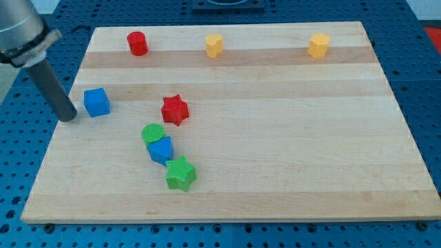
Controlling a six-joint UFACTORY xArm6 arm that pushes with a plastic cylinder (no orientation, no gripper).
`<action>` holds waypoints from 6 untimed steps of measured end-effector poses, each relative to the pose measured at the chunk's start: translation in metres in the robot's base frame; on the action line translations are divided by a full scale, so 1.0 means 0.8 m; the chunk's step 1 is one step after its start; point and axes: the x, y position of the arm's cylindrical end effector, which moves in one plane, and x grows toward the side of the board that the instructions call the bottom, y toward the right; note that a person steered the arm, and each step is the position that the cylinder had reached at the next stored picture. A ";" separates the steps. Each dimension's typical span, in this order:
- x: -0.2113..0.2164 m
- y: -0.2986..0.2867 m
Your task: Move the green star towards the center right
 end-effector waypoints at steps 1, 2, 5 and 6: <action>-0.029 0.008; -0.024 0.034; 0.006 0.019; 0.049 0.019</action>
